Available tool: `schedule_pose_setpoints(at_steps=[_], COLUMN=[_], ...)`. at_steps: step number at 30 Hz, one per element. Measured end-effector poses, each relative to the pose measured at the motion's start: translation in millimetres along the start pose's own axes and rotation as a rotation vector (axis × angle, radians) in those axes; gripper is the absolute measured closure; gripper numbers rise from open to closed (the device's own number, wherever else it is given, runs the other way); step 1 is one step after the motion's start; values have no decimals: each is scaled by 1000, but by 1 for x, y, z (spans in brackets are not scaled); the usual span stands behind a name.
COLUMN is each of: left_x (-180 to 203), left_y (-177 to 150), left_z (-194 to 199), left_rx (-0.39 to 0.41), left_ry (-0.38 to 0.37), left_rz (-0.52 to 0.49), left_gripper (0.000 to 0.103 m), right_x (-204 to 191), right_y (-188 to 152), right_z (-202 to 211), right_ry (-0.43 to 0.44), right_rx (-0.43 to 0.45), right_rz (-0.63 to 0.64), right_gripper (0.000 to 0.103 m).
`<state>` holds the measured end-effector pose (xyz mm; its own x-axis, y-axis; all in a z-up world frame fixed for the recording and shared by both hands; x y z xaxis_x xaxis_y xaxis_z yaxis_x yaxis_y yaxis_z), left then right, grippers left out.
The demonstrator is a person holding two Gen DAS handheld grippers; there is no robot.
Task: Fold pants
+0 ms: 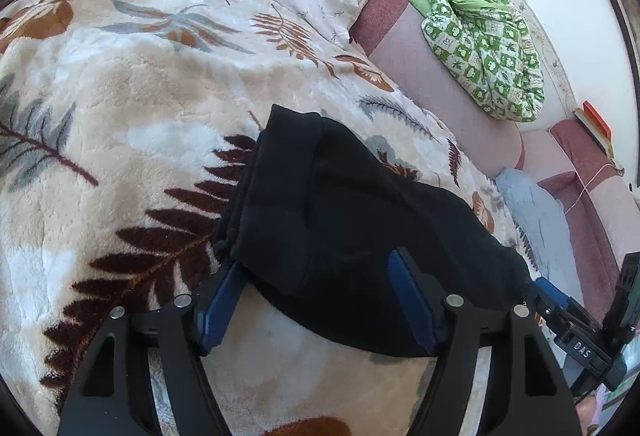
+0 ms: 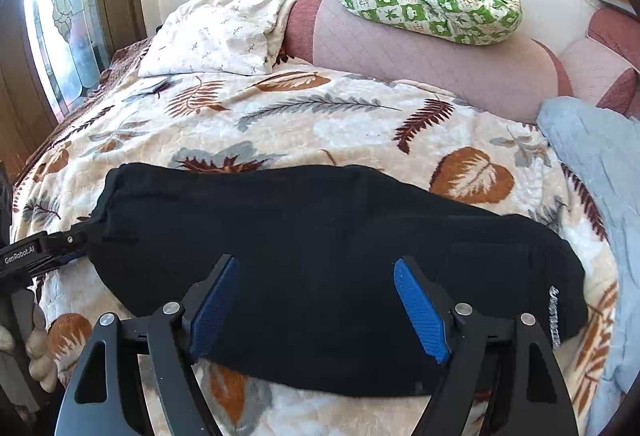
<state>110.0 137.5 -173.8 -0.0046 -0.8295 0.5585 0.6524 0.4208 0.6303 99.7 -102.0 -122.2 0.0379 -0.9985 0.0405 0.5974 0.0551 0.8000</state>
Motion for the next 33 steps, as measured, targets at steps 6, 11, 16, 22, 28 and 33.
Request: schedule_pose_setpoints(at_steps=[6, 11, 16, 22, 28, 33], left_x=[13, 12, -9, -5, 3, 9], left_y=[-4, -5, 0, 2, 3, 2], left_z=[-4, 0, 6, 3, 2, 0], left_rx=[31, 6, -6, 43, 82, 103], left_ry=[6, -26, -43, -39, -35, -22], left_rz=[-80, -66, 57, 82, 67, 40], left_gripper=[14, 16, 49, 42, 25, 15], right_x=[27, 10, -72, -181, -253, -272], right_y=[-32, -24, 34, 63, 44, 17], right_z=[46, 24, -33, -107, -156, -165], right_ry=[-111, -11, 246, 495, 613, 630], right_rx=[-7, -57, -106, -291, -448, -497], right_rz=[-72, -87, 60, 249, 420, 595], right_gripper=[17, 17, 17, 17, 17, 15])
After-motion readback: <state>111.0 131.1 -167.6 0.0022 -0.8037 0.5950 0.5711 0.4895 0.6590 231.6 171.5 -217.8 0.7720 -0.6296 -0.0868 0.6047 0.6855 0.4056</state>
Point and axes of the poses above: each gripper's, at about its wrist camera, not at the fingertips, and z roughly against the way its jaws point, x to its right, y to its top, the point moved 9 cm from there along -z, roughly the way its jaws point, and after that the axes turned 11 degrees about x, right-handed, at the moved point
